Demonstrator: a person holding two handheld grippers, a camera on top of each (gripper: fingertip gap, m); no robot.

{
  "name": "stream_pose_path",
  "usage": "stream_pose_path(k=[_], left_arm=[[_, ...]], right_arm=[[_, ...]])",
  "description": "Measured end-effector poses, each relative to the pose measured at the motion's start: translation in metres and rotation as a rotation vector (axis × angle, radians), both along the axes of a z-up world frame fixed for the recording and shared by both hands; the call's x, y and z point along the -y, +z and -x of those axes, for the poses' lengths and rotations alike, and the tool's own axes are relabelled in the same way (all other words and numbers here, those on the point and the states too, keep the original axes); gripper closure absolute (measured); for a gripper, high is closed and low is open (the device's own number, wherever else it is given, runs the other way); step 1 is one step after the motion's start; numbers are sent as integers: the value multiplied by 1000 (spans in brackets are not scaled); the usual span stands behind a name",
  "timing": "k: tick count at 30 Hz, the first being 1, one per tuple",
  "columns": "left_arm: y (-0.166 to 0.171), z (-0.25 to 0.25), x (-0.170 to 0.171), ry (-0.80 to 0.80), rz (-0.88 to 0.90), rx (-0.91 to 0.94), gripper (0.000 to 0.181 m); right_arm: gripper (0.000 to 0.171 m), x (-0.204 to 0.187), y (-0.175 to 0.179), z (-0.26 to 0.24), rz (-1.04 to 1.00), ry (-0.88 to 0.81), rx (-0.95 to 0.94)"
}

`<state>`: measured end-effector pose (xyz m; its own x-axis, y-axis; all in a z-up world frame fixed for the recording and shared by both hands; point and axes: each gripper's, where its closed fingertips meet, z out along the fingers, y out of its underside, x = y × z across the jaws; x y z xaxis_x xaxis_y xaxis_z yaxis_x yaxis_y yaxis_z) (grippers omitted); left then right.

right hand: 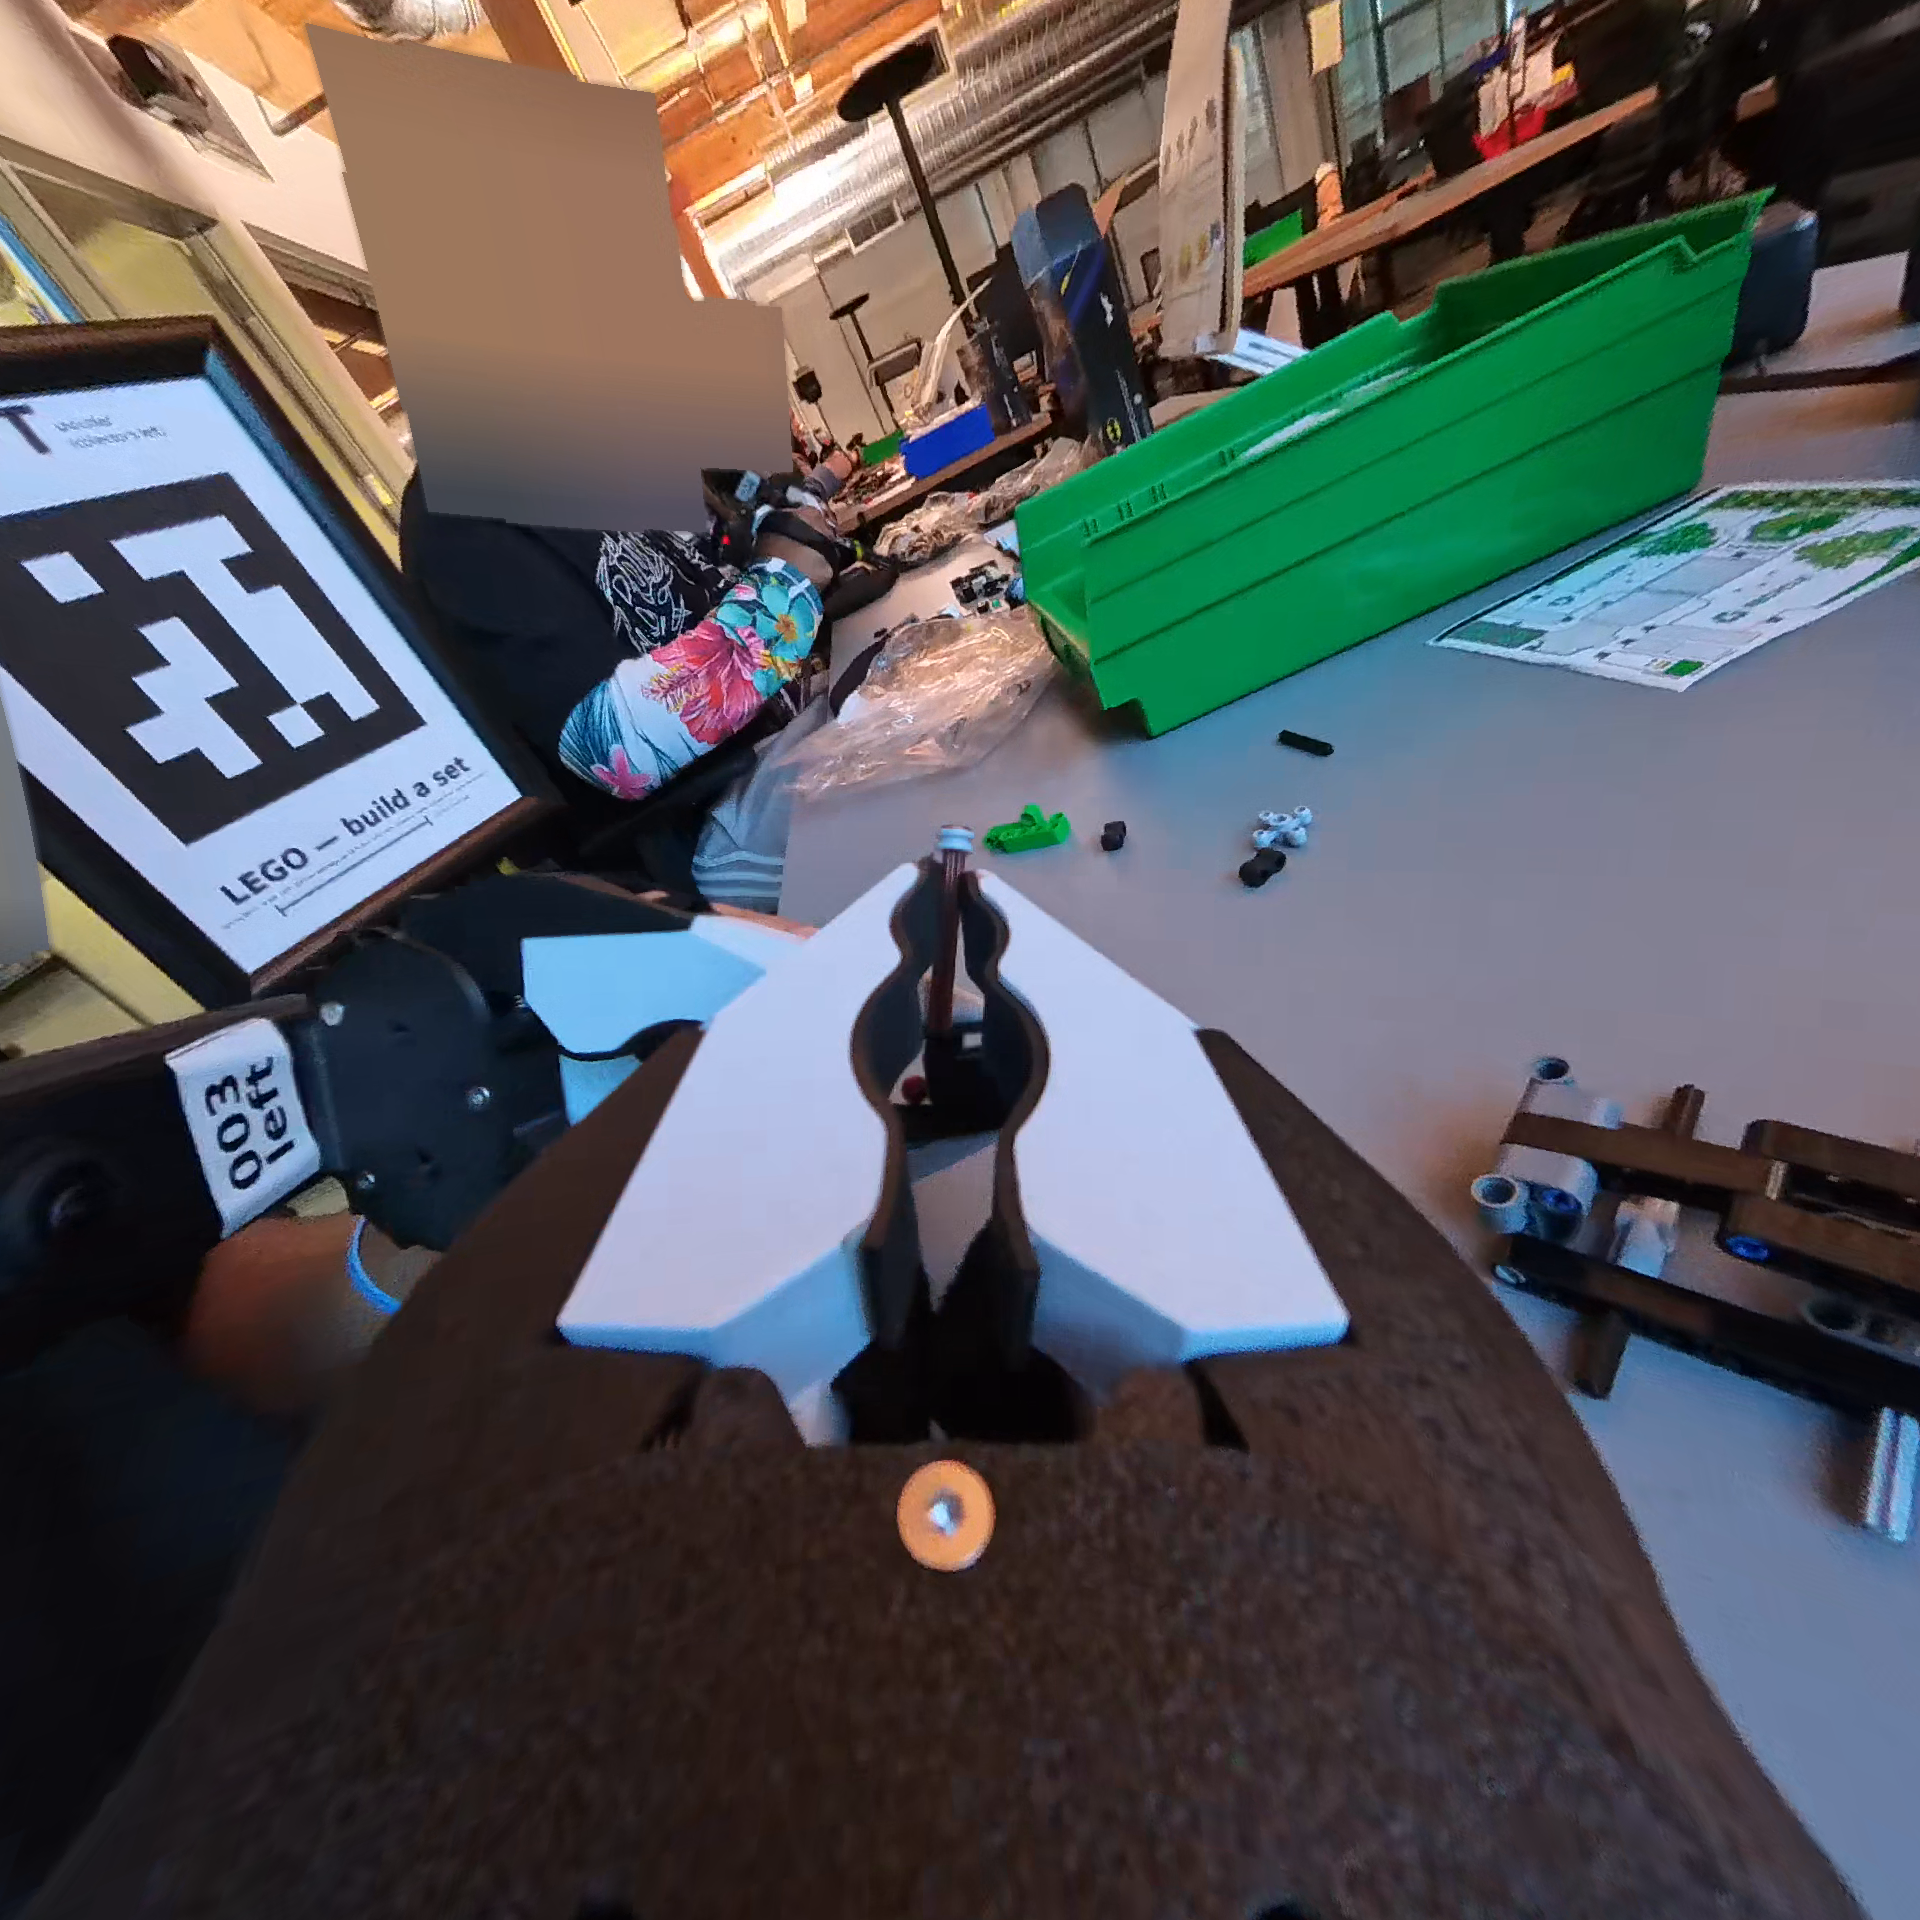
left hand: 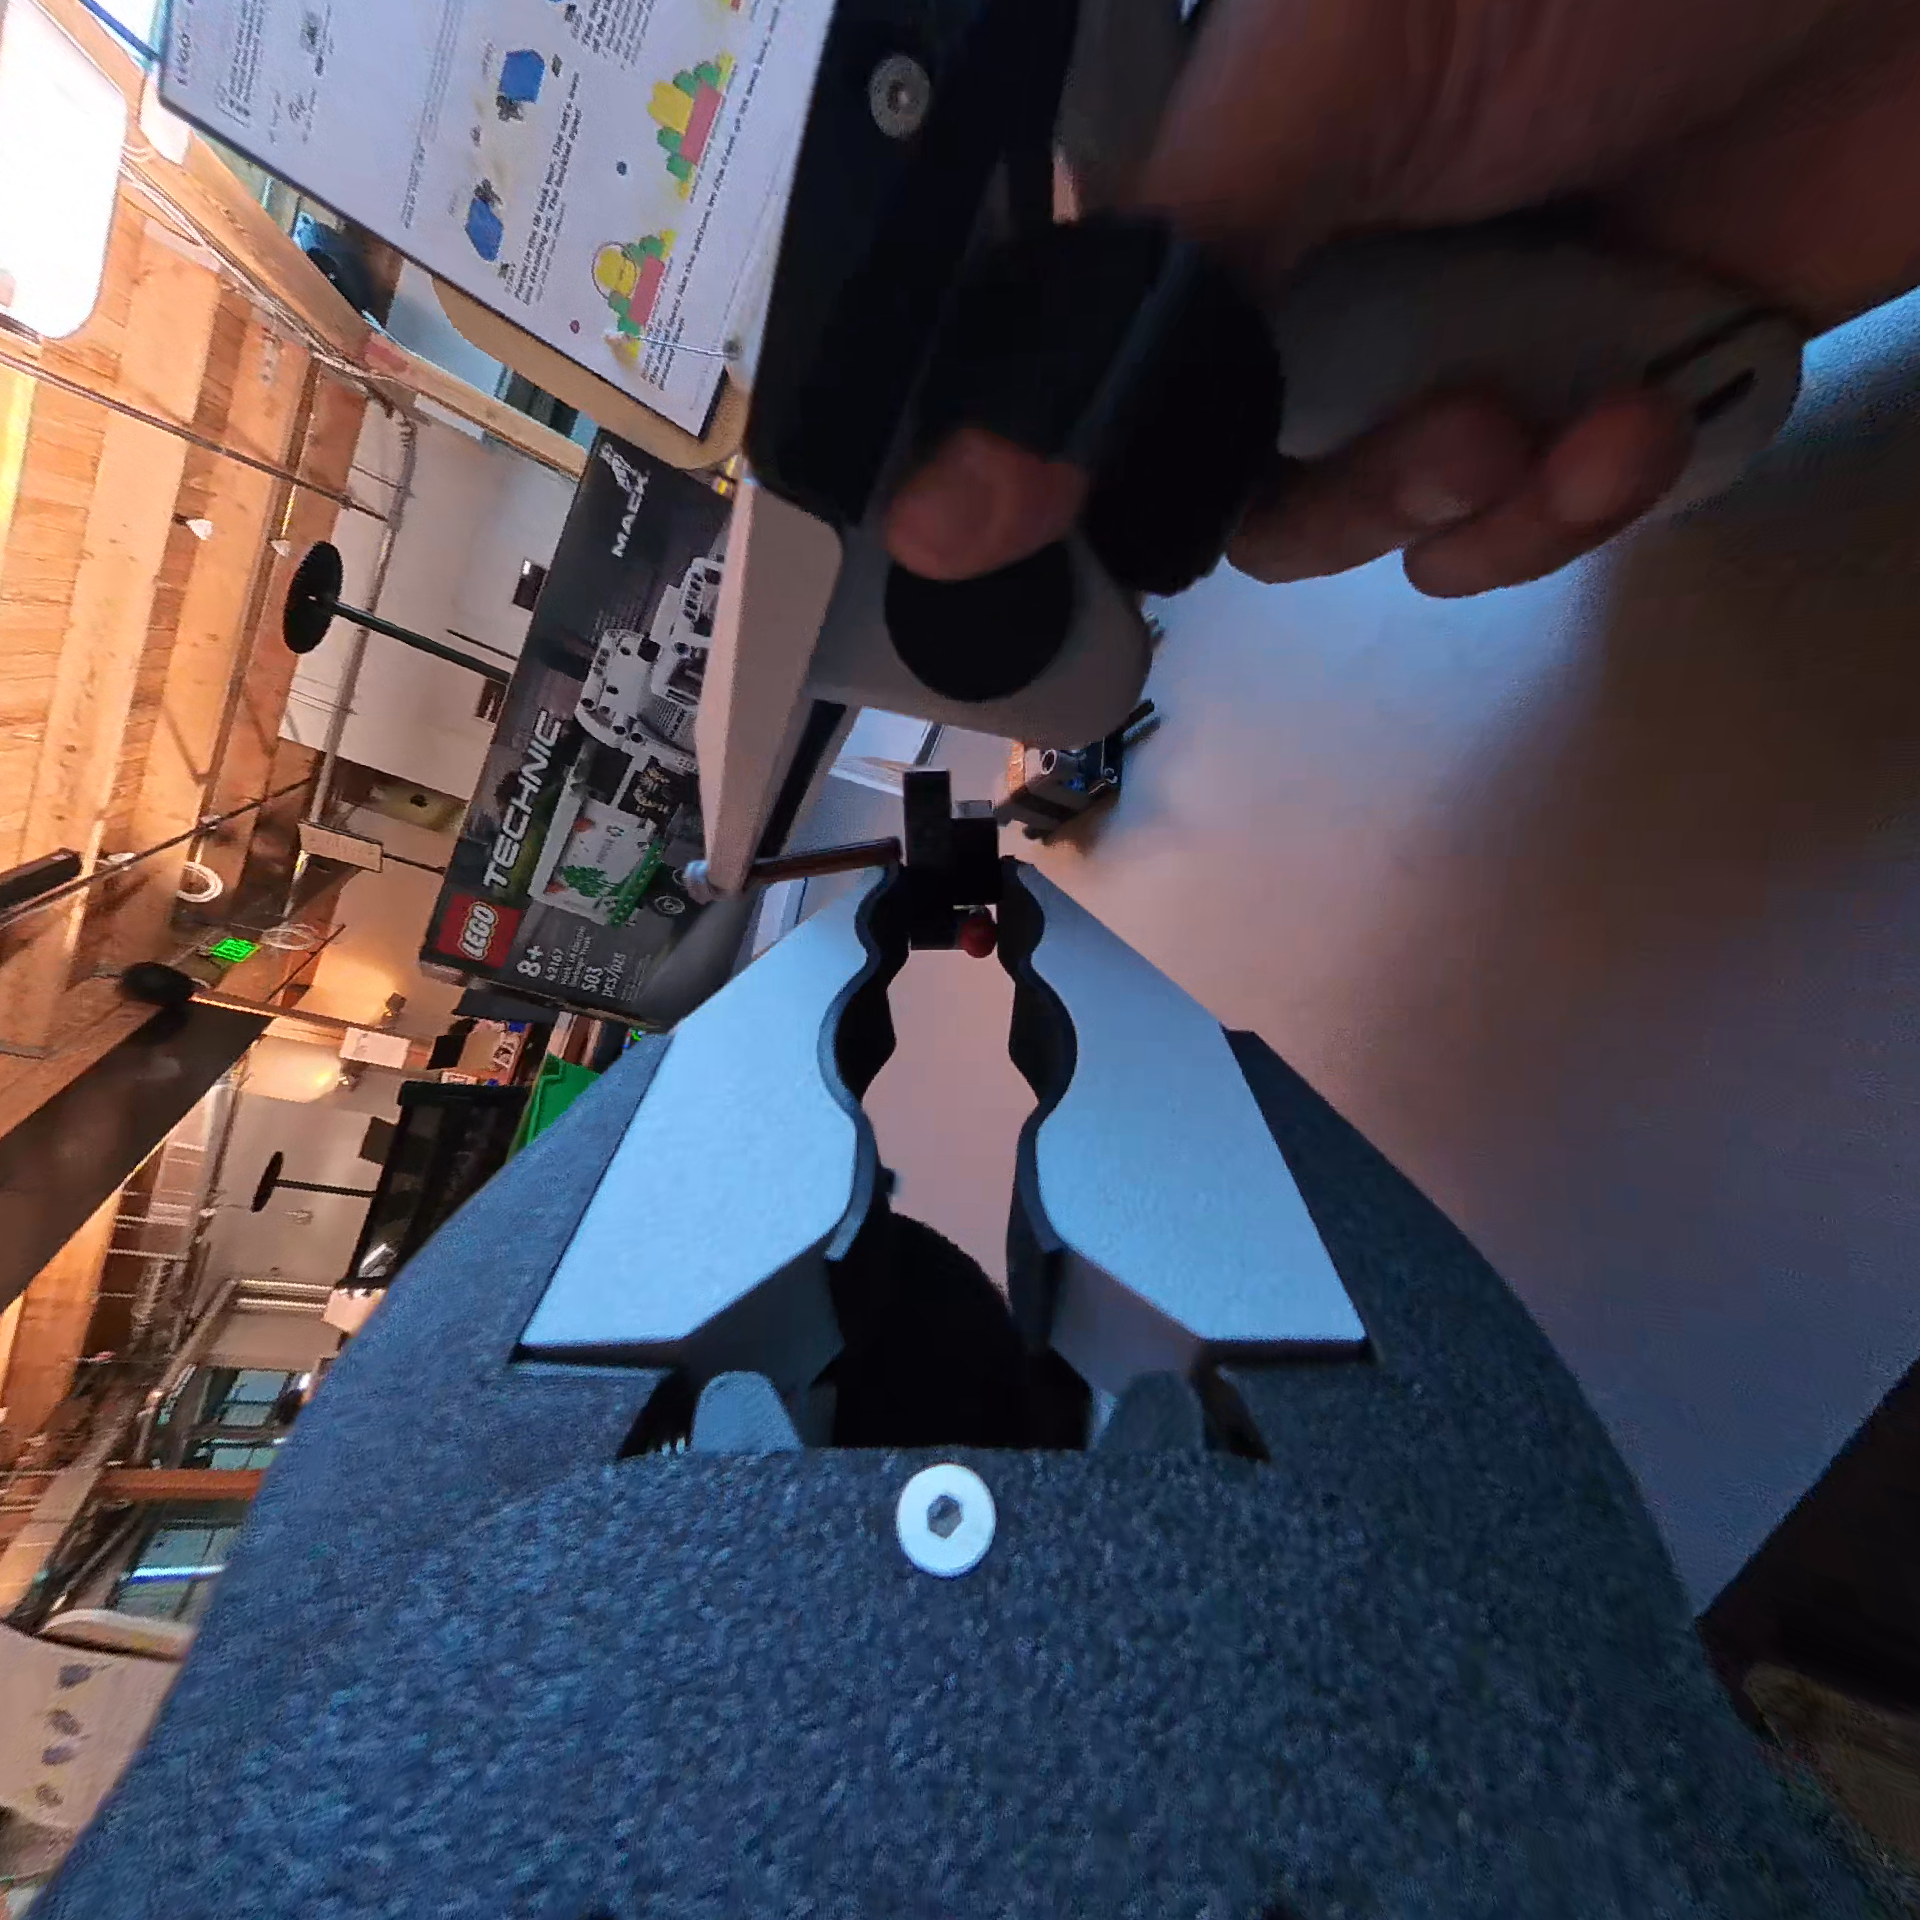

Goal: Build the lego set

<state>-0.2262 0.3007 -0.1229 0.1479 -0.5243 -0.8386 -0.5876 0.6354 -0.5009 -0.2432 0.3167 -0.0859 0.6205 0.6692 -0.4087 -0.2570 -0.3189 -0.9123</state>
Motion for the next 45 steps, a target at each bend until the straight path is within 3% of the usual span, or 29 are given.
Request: stream_pose_path(k=[14,22,26,35,45], left_arm=[[6,1,3,-1,90,6,167],[7,-1,-1,36,-106,-105,167],[8,-5,0,34,-104,-109,167],[37,-11,-2,51,-377,-102,167],[42,-19,0,32,-315,-66,168]], right_arm=[[169,9,8,-4,-82,-11,27],[169,14,3,-8,-114,-11,135],[169,15,4,-13,-120,-29,171],[168,22,22,-19,-185,1,260],[167,23,22,-28,-126,-18,339]])
